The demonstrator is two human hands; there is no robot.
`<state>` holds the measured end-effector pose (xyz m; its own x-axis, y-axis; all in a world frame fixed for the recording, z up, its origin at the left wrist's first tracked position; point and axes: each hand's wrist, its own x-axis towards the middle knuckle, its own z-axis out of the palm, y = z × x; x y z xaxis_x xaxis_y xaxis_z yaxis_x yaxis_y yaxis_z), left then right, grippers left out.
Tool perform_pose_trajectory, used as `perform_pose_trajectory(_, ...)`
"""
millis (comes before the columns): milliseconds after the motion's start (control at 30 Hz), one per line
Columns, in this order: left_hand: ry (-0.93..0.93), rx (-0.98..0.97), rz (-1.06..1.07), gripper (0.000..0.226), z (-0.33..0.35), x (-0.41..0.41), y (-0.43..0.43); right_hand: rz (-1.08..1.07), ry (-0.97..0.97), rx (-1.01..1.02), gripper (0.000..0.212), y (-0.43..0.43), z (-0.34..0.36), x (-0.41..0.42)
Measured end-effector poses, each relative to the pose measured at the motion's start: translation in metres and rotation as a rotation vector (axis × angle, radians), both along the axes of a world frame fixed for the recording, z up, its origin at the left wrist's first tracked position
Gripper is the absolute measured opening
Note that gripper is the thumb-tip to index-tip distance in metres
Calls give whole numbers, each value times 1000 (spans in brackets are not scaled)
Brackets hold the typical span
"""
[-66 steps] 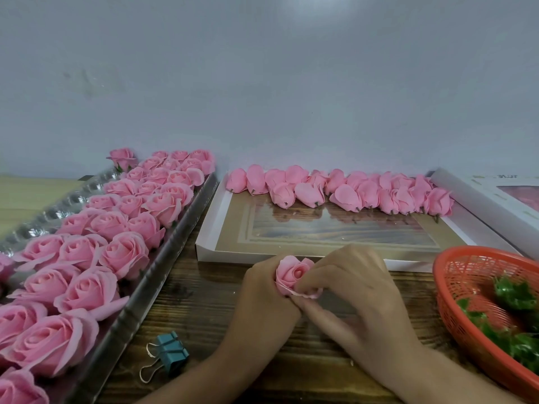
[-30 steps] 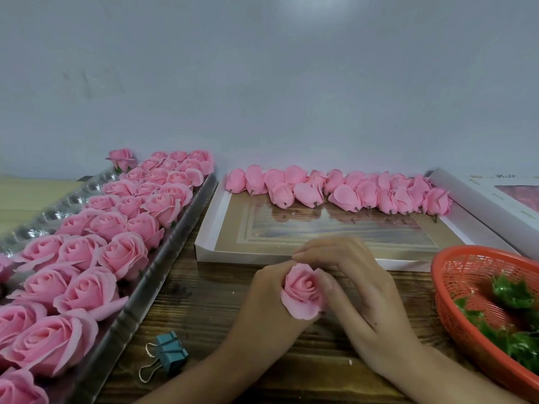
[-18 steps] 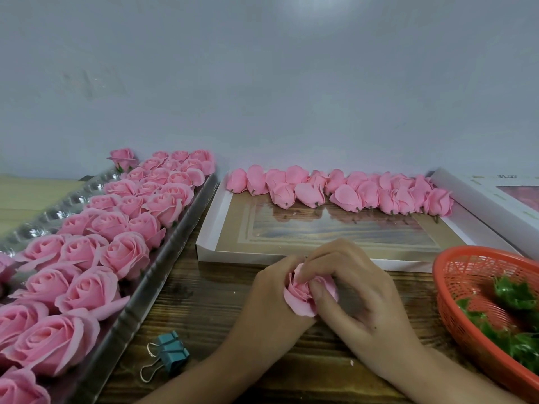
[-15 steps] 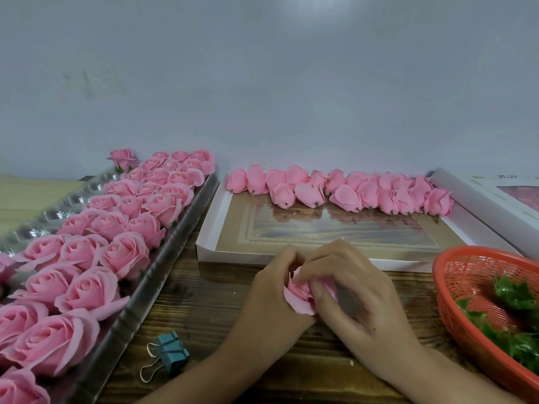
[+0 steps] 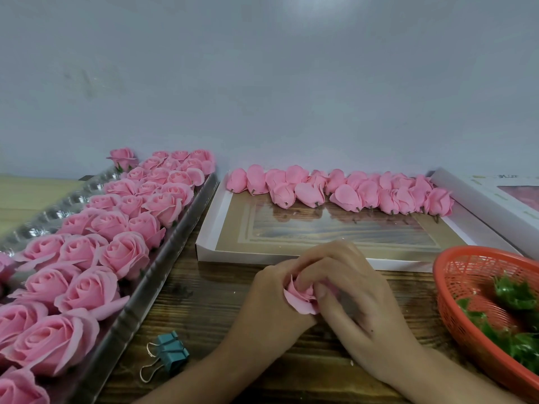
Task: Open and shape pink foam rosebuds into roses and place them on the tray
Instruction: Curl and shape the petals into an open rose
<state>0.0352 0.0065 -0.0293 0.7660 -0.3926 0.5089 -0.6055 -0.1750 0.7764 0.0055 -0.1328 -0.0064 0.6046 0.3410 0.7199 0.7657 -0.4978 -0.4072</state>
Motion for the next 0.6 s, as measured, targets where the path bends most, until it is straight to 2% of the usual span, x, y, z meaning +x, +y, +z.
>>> perform_pose_trajectory(200, 74, 105, 9, 41, -5, 3, 1, 27, 8, -2, 23, 0, -1, 1)
perform_pose_trajectory(433, 126, 48, 31, 29, 1, -4, 0, 25, 51, 42, 12, 0, -1, 0)
perform_pose_trajectory(467, 170, 24, 47, 32, 2, -5, 2, 31, 57, 41, 10, 0, -1, 0)
perform_pose_trajectory(533, 216, 1, 89, 51, 0, -5, 5, 44, 67, 40, 7, 1, -1, 1)
perform_pose_trajectory(600, 218, 42, 40, 34, -1, -1, 2, 56, 78, 54, 8, 1, -1, 2)
